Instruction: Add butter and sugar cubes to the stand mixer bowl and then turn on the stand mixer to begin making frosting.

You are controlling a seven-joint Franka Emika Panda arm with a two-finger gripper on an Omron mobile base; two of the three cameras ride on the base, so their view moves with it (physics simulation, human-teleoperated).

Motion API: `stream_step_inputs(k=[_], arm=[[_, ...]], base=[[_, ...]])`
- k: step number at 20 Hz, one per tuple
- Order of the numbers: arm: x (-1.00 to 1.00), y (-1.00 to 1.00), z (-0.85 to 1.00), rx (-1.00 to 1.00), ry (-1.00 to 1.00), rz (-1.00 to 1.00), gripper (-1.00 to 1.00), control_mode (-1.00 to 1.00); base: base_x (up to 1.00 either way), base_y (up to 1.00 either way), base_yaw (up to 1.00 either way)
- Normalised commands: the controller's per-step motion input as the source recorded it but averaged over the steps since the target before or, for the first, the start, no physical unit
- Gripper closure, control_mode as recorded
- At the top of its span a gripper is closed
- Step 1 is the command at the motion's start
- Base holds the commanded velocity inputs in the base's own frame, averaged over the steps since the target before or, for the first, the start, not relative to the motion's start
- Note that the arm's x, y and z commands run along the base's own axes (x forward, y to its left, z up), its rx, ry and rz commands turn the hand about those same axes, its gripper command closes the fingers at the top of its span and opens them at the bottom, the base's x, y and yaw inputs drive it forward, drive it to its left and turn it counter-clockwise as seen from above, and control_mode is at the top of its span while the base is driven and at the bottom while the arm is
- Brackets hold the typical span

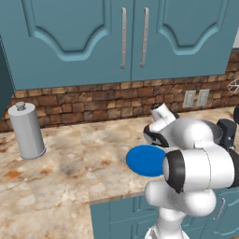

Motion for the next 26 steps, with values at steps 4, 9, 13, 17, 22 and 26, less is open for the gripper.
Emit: stream_step_inputs(k=[4, 9, 13, 17, 22, 26], arm=[[0.02, 0.0, -0.11, 0.0, -0.03, -0.11, -1.0, -1.0], [0.07, 0.0, -0.19, 0.0, -0.03, -0.04, -1.0, -1.0], [0.06, 0.0, -0.27, 0.0, 0.0, -0.03, -1.0, -1.0], [0.08, 0.0, -0.18, 0.0, -0.04, -0.05, -1.0, -1.0], [0.17, 0.0, -0.16, 0.0, -0.05, -0.03, -1.0, -1.0], [0.18, 0.0, -0.18, 0.0, -0.03, -0.03, -1.0, -1.0]], base=[[0.0, 0.0, 0.0], [0.0, 0.0, 0.0], [0.0, 0.0, 0.0], [0.0, 0.0, 0.0], [0.0, 0.0, 0.0], [0.0, 0.0, 0.0]])
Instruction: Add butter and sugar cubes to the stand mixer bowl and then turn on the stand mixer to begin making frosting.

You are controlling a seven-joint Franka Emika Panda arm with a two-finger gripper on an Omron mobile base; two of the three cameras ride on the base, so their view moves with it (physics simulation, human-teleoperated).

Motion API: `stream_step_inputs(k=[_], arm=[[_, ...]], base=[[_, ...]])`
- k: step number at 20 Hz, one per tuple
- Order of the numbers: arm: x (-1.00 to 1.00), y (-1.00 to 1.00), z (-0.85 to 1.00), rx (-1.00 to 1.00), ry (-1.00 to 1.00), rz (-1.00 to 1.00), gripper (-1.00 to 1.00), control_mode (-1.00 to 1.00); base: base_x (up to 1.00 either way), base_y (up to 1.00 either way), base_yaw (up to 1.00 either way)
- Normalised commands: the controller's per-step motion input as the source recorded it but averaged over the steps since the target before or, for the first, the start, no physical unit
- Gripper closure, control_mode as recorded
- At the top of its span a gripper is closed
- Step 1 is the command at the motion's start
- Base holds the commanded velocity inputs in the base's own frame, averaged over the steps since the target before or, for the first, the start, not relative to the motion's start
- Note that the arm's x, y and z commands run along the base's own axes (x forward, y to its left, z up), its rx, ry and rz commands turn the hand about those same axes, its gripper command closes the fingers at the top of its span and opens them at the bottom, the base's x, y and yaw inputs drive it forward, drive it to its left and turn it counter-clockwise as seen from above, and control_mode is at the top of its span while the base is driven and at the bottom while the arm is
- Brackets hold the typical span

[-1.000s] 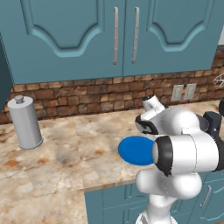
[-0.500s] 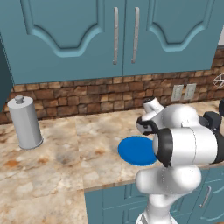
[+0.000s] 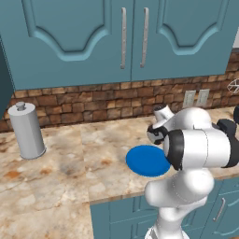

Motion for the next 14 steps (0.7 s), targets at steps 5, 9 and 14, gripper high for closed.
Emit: stream_step_inputs(k=[5, 9, 14], arm=[[0.19, 0.0, -0.2, 0.0, -0.01, -0.04, -1.0, -1.0], [0.24, 0.0, -0.19, 0.0, -0.02, -0.06, -1.0, -1.0], [0.24, 0.0, -0.2, 0.0, -0.02, -0.08, -1.0, -1.0]], base=[[0.0, 0.0, 0.0], [0.0, 0.0, 0.0], [0.0, 0.0, 0.0]])
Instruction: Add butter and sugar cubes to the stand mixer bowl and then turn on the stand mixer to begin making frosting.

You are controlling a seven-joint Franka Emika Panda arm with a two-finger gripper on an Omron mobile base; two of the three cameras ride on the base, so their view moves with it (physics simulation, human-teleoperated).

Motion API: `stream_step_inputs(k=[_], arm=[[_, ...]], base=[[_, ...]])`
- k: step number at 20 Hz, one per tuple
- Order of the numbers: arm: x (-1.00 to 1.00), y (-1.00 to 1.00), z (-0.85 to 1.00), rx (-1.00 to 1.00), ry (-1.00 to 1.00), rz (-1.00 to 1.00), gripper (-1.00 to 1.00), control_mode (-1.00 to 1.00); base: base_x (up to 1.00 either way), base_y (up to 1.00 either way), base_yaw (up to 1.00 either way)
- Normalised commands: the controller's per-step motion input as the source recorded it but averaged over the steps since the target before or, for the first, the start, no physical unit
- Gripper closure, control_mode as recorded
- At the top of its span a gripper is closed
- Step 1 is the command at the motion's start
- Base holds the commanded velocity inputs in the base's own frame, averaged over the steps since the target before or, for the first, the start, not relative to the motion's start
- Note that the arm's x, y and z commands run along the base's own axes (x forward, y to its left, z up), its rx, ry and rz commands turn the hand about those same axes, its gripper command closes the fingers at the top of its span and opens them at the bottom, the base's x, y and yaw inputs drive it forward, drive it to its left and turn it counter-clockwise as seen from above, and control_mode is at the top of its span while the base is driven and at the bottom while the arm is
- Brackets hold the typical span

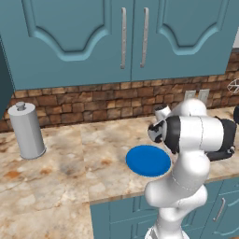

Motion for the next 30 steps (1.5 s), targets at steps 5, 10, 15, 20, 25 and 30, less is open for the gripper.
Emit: stream_step_inputs(k=[5, 10, 15, 20, 25, 30], arm=[[0.15, 0.0, -0.25, 0.0, -0.01, -0.07, -1.0, -1.0], [0.06, 0.01, -0.28, 0.0, 0.0, -0.06, -1.0, -1.0], [0.0, 0.13, -0.29, 0.0, -0.03, -0.03, -1.0, -1.0], [0.0, 0.15, -0.31, 0.0, -0.01, -0.01, 1.0, -1.0], [0.0, 0.05, -0.19, 0.0, 0.0, 0.0, 1.0, -1.0], [-0.17, 0.23, -0.03, -0.04, -0.1, 0.0, 1.0, -1.0]], base=[[0.0, 0.0, 0.0], [0.0, 0.0, 0.0], [0.0, 0.0, 0.0], [0.0, 0.0, 0.0], [0.0, 0.0, 0.0], [0.0, 0.0, 0.0]])
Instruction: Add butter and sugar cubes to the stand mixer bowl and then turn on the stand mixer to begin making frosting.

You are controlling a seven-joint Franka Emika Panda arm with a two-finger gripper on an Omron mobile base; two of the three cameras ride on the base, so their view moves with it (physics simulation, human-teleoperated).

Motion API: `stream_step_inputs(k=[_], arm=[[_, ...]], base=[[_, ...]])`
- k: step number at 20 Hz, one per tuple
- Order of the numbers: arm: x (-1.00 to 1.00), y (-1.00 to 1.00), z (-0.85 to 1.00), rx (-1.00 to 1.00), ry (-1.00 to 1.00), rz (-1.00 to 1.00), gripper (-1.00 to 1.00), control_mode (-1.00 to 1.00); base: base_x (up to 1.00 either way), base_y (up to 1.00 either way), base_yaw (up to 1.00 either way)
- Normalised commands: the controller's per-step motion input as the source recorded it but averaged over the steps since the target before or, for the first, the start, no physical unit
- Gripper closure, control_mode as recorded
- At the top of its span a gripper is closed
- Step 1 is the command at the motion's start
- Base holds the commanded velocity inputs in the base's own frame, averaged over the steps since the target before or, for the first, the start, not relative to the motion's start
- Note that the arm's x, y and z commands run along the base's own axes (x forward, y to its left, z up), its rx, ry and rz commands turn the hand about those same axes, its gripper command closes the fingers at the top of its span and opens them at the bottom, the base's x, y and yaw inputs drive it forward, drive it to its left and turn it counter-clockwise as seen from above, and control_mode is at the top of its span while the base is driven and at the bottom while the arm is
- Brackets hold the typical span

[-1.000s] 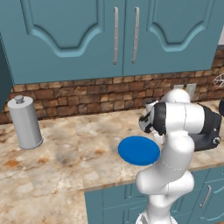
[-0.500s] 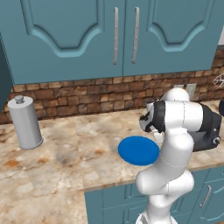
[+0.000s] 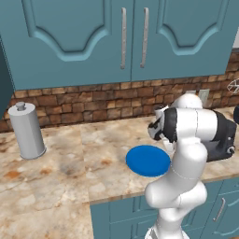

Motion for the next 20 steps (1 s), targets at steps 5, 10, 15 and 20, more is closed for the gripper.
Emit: stream_step_inputs(k=[5, 10, 15, 20], arm=[[-0.29, 0.36, 0.2, -0.06, -0.11, 0.0, 1.0, -1.0], [-0.37, 0.27, 0.46, -0.08, -0.12, 0.0, 1.0, -1.0], [-0.55, 0.13, 0.13, -0.05, -0.01, -0.01, 1.0, -1.0], [-0.53, 0.02, 0.39, -0.03, -0.02, -0.03, 1.0, -1.0]], base=[[0.0, 0.0, 0.0], [0.0, 0.0, 0.0], [0.0, 0.0, 0.0], [0.0, 0.0, 0.0]])
